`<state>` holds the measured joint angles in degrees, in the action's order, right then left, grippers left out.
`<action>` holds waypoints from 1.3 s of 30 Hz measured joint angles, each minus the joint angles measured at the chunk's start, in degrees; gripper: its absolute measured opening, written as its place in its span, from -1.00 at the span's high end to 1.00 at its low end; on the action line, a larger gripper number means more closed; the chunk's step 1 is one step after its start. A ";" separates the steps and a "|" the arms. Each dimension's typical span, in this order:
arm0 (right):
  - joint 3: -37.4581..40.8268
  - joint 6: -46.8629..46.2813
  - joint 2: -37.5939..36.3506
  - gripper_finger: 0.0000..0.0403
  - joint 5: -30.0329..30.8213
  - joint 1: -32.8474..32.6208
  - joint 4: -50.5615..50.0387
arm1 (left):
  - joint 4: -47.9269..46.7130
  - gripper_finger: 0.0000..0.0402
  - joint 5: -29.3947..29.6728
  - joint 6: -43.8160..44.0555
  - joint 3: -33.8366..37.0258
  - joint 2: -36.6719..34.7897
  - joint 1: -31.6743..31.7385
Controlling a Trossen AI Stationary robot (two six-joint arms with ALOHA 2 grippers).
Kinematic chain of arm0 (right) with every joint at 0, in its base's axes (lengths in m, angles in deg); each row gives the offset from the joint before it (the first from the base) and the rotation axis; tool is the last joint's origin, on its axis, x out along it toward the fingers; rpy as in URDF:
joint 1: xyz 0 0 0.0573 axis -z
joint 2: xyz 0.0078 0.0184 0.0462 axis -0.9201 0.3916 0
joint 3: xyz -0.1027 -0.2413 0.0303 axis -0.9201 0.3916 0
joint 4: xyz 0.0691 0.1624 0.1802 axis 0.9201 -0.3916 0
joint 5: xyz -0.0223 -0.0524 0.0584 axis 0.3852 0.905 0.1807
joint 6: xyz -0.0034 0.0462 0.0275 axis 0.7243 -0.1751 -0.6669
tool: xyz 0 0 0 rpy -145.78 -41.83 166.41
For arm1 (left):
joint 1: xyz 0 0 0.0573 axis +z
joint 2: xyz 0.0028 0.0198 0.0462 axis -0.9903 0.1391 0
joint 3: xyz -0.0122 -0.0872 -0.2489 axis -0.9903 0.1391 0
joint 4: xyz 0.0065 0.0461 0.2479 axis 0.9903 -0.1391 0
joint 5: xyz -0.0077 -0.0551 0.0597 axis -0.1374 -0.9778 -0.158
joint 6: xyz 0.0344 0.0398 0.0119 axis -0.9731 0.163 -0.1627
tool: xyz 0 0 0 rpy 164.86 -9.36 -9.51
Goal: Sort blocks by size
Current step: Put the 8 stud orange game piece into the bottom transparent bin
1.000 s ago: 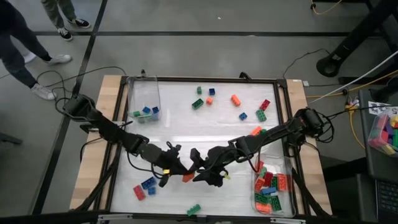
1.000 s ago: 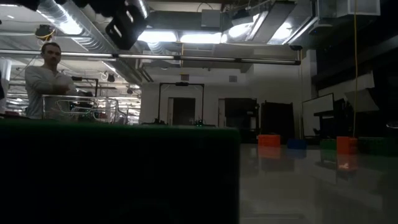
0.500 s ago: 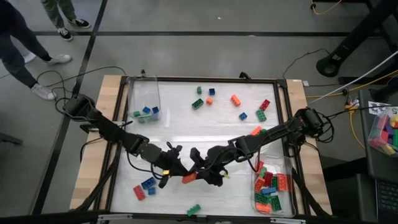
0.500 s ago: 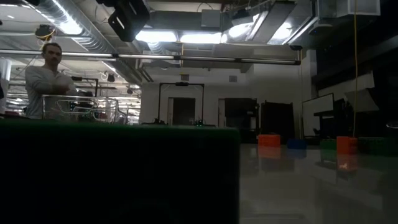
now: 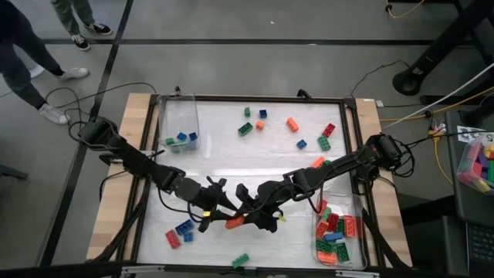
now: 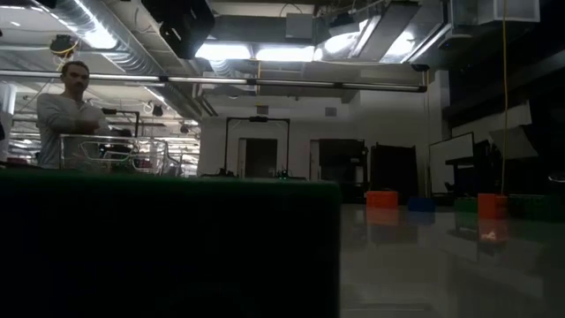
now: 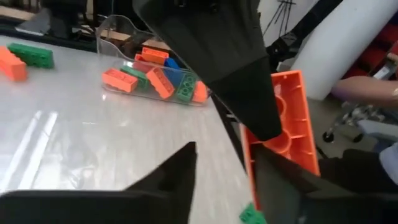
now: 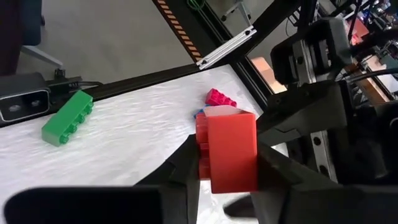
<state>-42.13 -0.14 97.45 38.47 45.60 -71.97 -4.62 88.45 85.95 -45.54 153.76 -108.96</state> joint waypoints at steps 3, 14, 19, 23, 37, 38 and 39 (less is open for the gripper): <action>-0.02 -2.35 -0.57 0.51 0.17 -0.02 -1.58 | -0.66 0.11 0.47 -2.80 0.00 -0.19 0.07; 0.00 -20.82 -9.07 0.49 4.23 -5.02 -23.15 | -16.26 0.01 0.11 -5.43 -0.04 -3.17 0.60; 0.02 -39.85 -12.34 0.48 6.95 -10.10 -36.84 | -19.80 0.00 -0.39 -3.08 -0.02 -3.17 0.40; 0.04 -54.62 -13.38 0.47 9.87 -15.36 -46.75 | -21.16 0.01 -0.14 -2.70 -0.02 -3.17 0.48; 0.02 -96.33 -13.44 0.47 14.45 -32.92 -69.81 | -21.24 0.02 -0.28 -2.70 -0.02 -3.17 0.42; 0.06 -98.96 -13.30 0.47 14.43 -33.83 -70.91 | -21.54 0.02 -0.28 -2.65 -0.02 -3.17 0.38; 0.07 -101.51 -13.12 0.46 14.38 -34.78 -71.70 | -22.19 0.02 -0.28 -2.40 -0.02 -3.17 0.33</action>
<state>-42.06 -101.65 84.34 52.85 10.82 -143.66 -26.80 88.18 83.55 -45.57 150.59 -108.64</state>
